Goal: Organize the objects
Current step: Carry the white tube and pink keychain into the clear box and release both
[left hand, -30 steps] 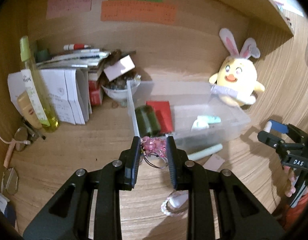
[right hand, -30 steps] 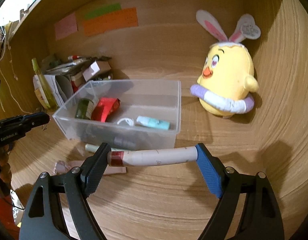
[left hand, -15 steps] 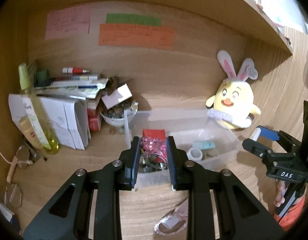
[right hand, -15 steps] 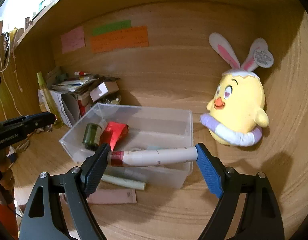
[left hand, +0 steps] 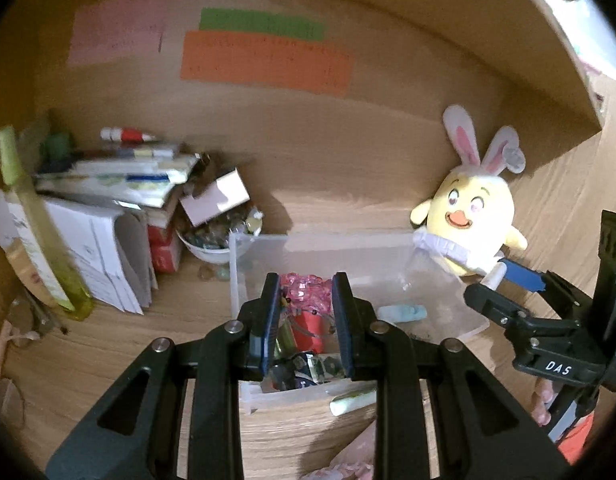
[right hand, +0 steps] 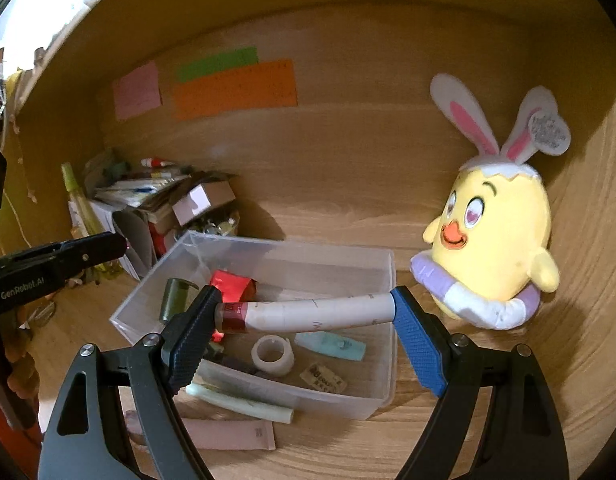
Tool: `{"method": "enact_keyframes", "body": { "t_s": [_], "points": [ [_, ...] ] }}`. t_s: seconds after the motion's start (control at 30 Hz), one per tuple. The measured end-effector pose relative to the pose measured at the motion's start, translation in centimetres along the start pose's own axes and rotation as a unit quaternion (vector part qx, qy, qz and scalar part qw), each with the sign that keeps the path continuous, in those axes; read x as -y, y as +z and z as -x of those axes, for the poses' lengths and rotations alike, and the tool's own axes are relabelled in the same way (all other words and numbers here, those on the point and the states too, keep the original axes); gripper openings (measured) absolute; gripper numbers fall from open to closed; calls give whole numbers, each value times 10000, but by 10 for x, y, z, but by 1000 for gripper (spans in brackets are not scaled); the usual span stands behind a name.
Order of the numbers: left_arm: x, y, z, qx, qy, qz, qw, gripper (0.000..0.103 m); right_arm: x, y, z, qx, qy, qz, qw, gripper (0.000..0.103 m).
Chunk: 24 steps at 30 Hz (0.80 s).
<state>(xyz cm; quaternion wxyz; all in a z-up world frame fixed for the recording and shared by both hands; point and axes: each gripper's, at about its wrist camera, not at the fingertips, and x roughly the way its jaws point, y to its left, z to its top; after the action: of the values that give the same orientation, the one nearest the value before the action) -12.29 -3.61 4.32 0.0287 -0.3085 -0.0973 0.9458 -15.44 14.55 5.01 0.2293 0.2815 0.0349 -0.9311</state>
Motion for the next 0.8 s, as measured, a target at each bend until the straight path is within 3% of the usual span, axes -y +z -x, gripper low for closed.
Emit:
{"method": "enact_keyframes", "body": {
  "t_s": [0.47,0.8],
  "points": [
    [1,-19,-48,-639,-126,-17,9979,25,5,-18,-53,-724,30,-78,9973,83],
    [2,-24,-61,-904,-223,2,9957,25,7,-23,-67,-954,45,-126,9954,83]
  ]
}}
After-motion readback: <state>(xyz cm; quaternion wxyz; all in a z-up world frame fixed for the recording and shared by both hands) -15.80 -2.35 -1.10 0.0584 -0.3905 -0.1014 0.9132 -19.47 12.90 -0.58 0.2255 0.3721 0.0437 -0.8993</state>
